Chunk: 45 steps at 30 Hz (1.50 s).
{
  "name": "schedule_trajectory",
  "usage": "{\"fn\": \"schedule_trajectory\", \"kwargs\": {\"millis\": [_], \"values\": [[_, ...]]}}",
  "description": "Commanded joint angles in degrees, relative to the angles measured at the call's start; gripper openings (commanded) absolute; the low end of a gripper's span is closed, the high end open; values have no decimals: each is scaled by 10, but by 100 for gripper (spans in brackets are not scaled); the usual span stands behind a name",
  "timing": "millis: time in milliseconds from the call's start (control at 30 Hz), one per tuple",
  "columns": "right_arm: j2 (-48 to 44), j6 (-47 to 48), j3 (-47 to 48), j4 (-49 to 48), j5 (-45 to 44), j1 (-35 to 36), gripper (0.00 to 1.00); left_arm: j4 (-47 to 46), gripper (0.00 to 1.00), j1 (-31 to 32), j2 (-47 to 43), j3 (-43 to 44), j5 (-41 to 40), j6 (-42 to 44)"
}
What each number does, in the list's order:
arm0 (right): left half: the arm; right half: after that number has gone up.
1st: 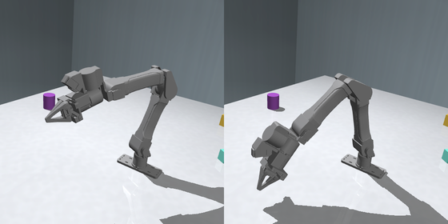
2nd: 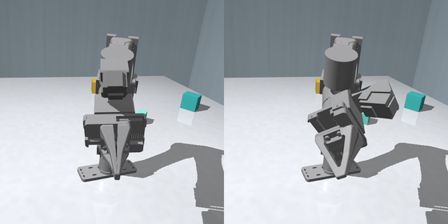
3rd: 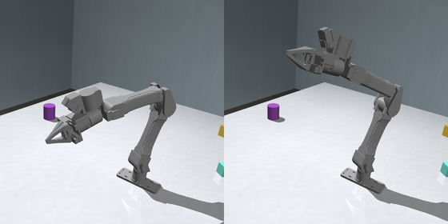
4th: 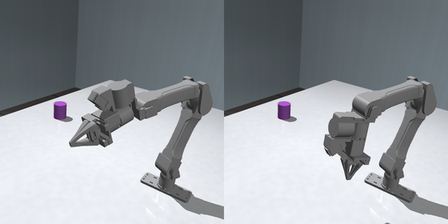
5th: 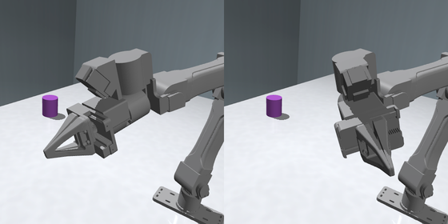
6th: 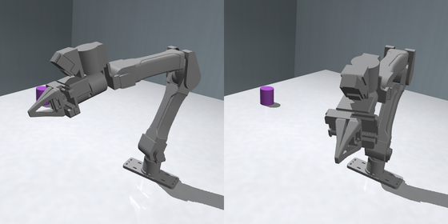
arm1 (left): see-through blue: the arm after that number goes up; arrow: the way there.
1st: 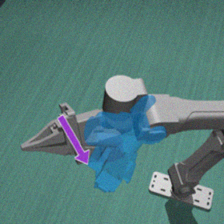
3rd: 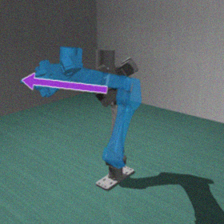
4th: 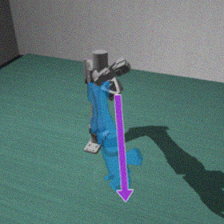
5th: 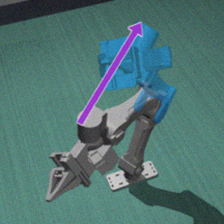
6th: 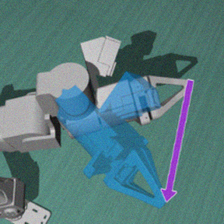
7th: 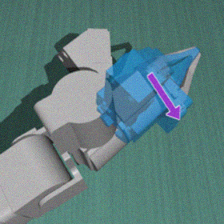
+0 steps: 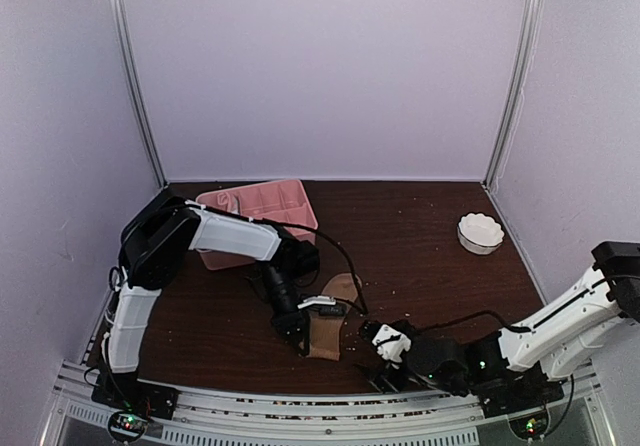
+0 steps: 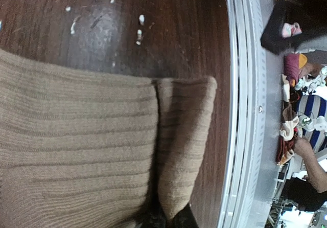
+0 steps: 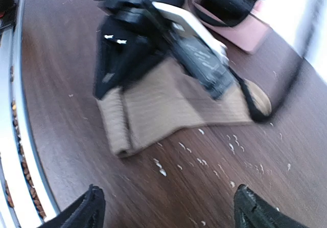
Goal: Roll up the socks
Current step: Roll the sock at the center of the board.
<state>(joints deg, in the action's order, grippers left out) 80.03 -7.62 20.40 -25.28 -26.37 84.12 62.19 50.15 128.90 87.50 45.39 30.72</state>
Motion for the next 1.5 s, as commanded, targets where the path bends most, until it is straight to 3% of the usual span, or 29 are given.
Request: {"fn": "schedule_trajectory", "kwargs": {"millis": [0, 233, 500, 867, 1067, 1133, 1333, 1400, 1467], "values": [[74, 119, 61, 30, 5, 18, 77, 24, 1, -17, 40, 3, -22, -4], [175, 199, 152, 26, 30, 17, 56, 27, 2, -24, 58, 8, -52, -2], [216, 215, 203, 51, 100, -28, 30, 29, 2, -24, 68, 27, -70, -3], [248, 186, 196, 55, 130, -45, 23, 32, 3, -24, 71, 41, -75, -1], [253, 164, 200, 56, 159, -48, 4, 30, 5, -24, 72, 43, -84, 1], [253, 153, 202, 66, 172, -48, 0, 17, 9, -25, 67, 39, -96, -4], [244, 80, 189, 84, 200, -61, 0, -29, 32, -24, 13, 7, -121, -10], [241, 43, 180, 86, 240, -78, 0, -56, 42, -25, -21, -18, -147, -8], [240, -2, 169, 88, 295, -99, 0, -98, 45, -25, -65, -59, -175, -6]]}}
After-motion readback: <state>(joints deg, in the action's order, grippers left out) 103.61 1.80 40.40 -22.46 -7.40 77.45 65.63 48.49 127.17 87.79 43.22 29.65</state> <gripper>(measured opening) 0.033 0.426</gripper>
